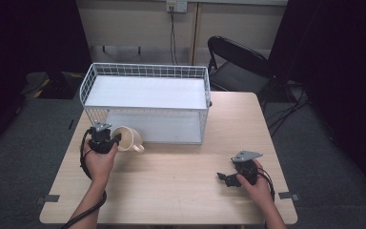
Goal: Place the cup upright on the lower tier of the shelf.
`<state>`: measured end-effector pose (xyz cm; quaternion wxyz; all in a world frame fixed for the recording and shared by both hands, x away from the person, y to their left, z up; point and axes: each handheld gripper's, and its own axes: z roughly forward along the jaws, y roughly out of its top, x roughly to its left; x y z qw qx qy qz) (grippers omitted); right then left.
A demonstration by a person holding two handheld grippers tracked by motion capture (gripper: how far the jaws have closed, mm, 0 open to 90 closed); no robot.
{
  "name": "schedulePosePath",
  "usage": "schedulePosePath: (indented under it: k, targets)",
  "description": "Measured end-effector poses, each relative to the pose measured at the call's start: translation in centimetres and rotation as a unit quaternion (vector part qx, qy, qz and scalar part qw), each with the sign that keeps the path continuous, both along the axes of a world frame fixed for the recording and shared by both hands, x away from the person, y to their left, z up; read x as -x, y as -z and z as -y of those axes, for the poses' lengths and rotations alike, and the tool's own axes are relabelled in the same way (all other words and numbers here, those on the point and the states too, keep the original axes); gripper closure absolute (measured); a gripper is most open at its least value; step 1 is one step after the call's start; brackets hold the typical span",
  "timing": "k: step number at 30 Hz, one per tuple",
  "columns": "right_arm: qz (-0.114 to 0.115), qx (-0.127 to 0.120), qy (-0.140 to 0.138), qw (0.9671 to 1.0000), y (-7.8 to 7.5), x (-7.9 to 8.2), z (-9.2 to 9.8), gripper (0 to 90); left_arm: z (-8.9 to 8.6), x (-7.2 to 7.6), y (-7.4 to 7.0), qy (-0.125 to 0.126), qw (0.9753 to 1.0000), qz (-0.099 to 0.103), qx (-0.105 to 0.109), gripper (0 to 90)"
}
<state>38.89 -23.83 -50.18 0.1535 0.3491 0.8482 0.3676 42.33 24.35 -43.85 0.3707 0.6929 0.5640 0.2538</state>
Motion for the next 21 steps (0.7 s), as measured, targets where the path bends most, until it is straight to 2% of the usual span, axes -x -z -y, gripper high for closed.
schedulePosePath:
  k: [3,9,21]
  targets:
    - [0.0,0.0,0.0,1.0,0.0,0.0,0.0,10.9,0.1,-0.1,0.2,-0.006,1.0,0.002,0.003,83.6]
    - [0.0,0.0,0.0,1.0,0.0,0.0,0.0,10.9,0.3,-0.6,0.8,-0.022,0.9997,0.003,-0.005,83.6]
    - [0.0,0.0,0.0,1.0,0.0,0.0,0.0,10.9,0.7,-1.3,0.6,-0.036,0.9992,0.008,-0.013,83.6]
